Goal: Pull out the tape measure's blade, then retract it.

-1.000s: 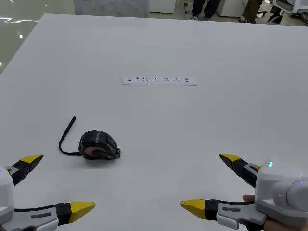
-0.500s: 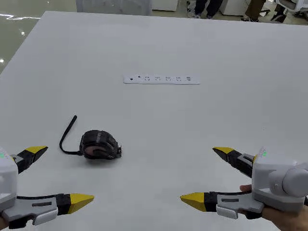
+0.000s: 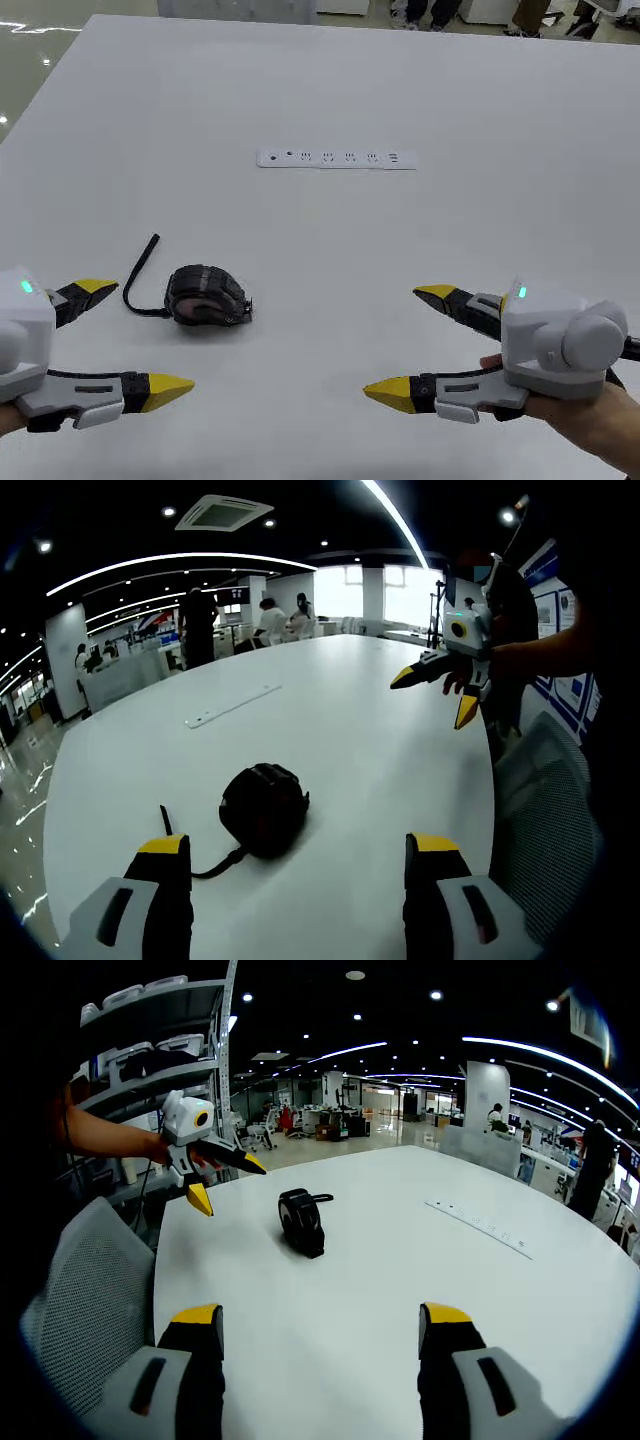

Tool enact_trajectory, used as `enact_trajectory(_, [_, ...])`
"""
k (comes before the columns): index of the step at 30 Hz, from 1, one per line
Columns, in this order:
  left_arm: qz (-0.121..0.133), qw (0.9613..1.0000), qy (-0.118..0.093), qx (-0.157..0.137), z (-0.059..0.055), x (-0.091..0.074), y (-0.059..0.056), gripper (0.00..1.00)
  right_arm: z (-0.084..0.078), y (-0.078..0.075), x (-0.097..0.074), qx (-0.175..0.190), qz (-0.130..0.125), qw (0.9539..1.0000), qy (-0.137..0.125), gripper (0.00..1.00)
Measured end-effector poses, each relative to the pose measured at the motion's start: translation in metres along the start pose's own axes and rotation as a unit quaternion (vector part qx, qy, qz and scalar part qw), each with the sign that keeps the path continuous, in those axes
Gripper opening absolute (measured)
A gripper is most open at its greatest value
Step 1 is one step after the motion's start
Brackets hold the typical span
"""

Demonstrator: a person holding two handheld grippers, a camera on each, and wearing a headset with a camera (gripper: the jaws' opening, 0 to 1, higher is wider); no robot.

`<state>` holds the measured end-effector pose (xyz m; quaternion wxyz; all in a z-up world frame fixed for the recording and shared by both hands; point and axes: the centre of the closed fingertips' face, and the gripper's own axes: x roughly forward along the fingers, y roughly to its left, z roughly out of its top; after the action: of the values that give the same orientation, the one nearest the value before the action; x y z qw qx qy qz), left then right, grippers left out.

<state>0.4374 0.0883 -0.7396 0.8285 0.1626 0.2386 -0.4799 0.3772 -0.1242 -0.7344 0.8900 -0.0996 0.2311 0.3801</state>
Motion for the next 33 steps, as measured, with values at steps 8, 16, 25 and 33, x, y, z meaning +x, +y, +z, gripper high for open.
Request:
enact_trajectory(8, [-0.013,0.9995,0.019,0.02,0.002,0.011,0.007,0.79,0.005,-0.005,0.014,-0.027,0.021,0.9993,0.013,0.77])
enact_trajectory(16, [-0.022,0.9989,0.026,0.032,0.005,0.024,0.013,0.77,0.009,-0.011,0.028,-0.048,0.042,0.9977,0.024,0.7])
enact_trajectory(25, [-0.045,0.9964,0.046,0.055,0.003,0.034,0.017,0.66,0.011,-0.015,0.045,-0.063,0.065,0.9953,0.033,0.65])
enact_trajectory(33, [-0.063,0.9906,0.079,0.093,-0.004,0.045,0.021,0.61,0.017,-0.016,0.065,-0.072,0.081,0.9935,0.036,0.59])
